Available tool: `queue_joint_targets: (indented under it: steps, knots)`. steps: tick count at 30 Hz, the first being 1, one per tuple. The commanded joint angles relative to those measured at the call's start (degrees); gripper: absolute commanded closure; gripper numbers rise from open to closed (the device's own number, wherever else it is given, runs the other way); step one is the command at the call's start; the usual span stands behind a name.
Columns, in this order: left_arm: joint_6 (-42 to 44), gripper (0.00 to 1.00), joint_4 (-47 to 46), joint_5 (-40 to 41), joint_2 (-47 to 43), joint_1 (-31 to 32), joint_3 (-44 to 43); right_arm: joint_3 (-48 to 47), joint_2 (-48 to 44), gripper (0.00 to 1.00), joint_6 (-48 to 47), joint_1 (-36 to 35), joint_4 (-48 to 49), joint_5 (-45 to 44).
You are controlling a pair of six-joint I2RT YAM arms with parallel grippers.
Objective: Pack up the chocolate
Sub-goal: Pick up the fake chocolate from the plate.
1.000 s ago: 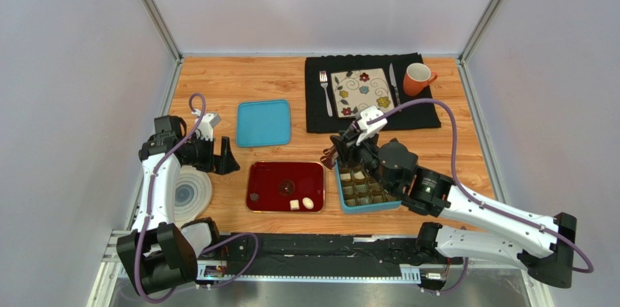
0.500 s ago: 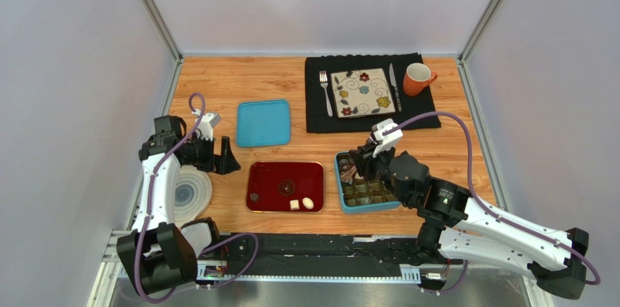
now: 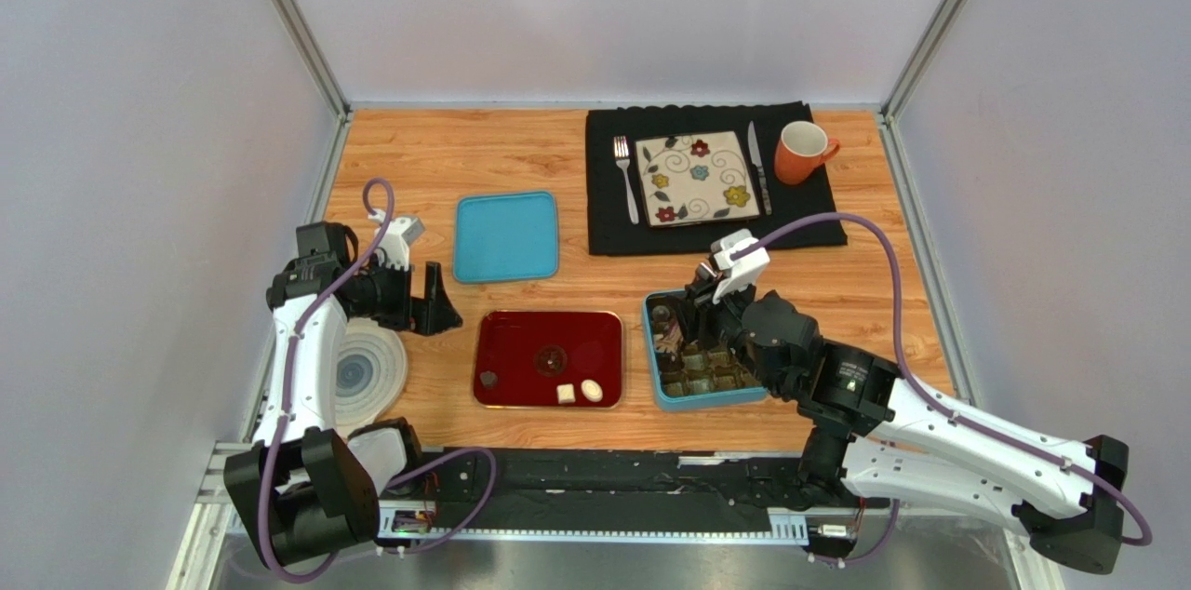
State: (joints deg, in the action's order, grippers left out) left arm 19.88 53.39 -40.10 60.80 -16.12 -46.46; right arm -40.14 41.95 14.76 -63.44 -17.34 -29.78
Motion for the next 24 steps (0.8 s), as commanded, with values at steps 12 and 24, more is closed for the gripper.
queue_joint_targets:
  steps: [12, 24]
  knots:
    - [0.95, 0.01, 0.05, -1.21, -0.94, -0.32, -1.44, -6.26, 1.9, 0.84, -3.25, 0.07, 3.89, 4.9]
    - [0.78, 0.01, 0.05, -0.51, -0.85, -0.4, -2.15, -16.19, 24.28, 0.87, -2.02, -5.72, 20.58, 16.15]
